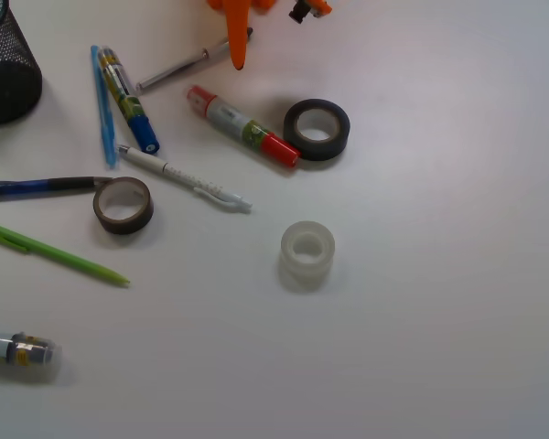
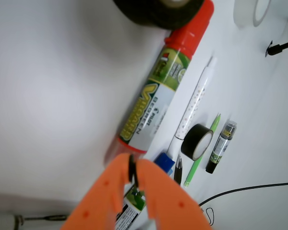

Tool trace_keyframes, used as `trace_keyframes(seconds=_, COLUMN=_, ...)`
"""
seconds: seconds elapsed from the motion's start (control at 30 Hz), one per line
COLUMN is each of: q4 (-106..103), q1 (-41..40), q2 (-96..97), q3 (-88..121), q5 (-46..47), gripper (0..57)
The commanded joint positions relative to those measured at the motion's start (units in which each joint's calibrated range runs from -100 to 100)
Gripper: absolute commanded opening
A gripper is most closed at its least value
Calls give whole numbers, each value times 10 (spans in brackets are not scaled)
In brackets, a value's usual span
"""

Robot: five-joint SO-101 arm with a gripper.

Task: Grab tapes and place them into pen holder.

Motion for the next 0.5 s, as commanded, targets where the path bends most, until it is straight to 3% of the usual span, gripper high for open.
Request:
trace_keyframes(seconds=0.0, q4=-134, q1=-18, q2=-12, q3=20, q5=14, gripper=339)
trace_keyframes(seconds=0.47, q4=-113, q1=-22, q2=-11, q3=1, q5=-10, gripper=337)
